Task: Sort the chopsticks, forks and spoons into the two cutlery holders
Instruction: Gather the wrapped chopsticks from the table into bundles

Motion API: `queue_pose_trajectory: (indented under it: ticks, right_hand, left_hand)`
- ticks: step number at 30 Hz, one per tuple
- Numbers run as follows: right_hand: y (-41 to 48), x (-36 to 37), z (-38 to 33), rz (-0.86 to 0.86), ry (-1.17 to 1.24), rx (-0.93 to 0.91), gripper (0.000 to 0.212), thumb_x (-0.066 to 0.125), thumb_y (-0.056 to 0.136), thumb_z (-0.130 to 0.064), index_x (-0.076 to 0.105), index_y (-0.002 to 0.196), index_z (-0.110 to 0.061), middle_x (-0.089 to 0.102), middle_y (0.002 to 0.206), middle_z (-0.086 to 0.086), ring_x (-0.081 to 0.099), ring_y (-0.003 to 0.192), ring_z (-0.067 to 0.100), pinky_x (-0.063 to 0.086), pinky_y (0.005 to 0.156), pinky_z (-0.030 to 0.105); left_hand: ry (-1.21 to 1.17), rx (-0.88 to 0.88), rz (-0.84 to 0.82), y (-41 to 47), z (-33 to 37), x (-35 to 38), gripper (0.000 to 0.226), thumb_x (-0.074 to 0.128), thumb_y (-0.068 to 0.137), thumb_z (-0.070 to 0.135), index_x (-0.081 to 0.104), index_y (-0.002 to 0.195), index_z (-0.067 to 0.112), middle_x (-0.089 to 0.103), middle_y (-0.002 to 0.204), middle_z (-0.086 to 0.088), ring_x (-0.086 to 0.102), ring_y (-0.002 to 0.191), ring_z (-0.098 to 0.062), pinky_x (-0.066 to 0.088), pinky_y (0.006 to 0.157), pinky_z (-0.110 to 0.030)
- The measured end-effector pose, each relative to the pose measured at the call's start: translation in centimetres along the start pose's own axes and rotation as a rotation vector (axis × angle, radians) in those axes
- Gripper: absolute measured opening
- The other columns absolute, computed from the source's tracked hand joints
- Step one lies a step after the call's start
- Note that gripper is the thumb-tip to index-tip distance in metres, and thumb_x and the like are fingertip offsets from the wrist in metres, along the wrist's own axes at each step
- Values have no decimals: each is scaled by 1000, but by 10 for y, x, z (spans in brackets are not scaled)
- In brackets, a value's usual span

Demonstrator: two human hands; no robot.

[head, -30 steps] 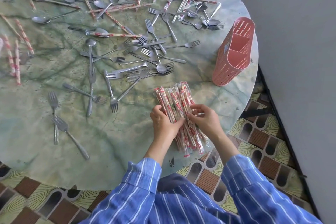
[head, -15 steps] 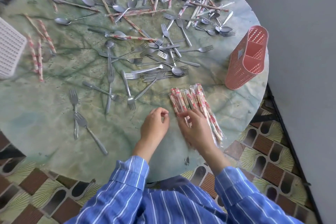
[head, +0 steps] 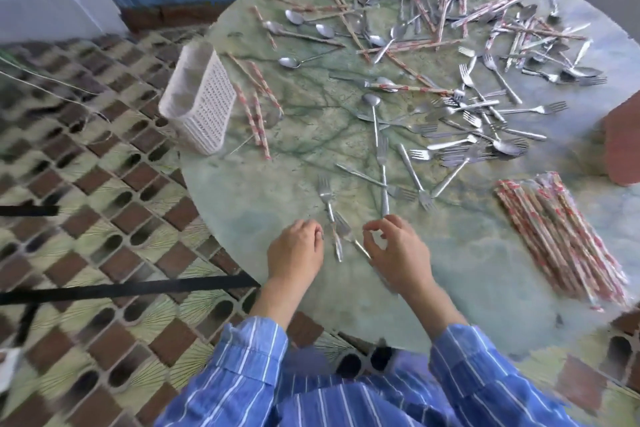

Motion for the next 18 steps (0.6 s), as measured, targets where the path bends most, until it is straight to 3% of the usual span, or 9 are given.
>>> queue_pose_trajectory:
  ticks: [4, 8, 12, 18]
  right_hand:
    - [11, 43, -65, 18, 28, 56, 10, 65, 87, -32, 71, 92, -27, 64, 98, -6, 63, 93, 19, 49, 67, 30]
    - [28, 67, -121, 43, 50, 75, 9, 63, 87, -33, 70, 91, -28, 63, 97, -10, 62, 88, 14, 46, 66, 27]
    - [58, 84, -157, 63, 32, 77, 12, 61, 88, -33, 70, 94, -28, 63, 99, -10, 61, 90, 13, 36, 62, 24]
    - [112, 102, -184, 120, 27, 119, 14, 61, 88, -33, 70, 95, -26, 63, 101, -7, 61, 95, 16, 43, 67, 27]
  left_hand:
    - [56, 74, 20, 14, -75, -44, 20, 41, 98, 27, 59, 105, 20, 61, 107, 2, 59, 95, -21, 45, 71, -32]
    - [68, 147, 36, 37, -118, -78, 20, 41, 98, 25, 58, 106, 18, 61, 107, 1, 59, 92, -19, 48, 70, -32]
    - [92, 235, 73, 73, -133, -104, 20, 40, 99, 25, 57, 107, 18, 59, 107, 1, 58, 93, -20, 44, 68, -32]
    - [150, 422, 146, 140, -122, -146, 21, 42, 98, 25, 59, 106, 17, 60, 105, -3, 61, 93, -27, 45, 68, -34]
Point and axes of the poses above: each hand's wrist, its own y-axis towards the middle knuckle, its own x-axis out of the palm, z = x × y, the point moved 5 cm from there along y, towards the middle knuckle
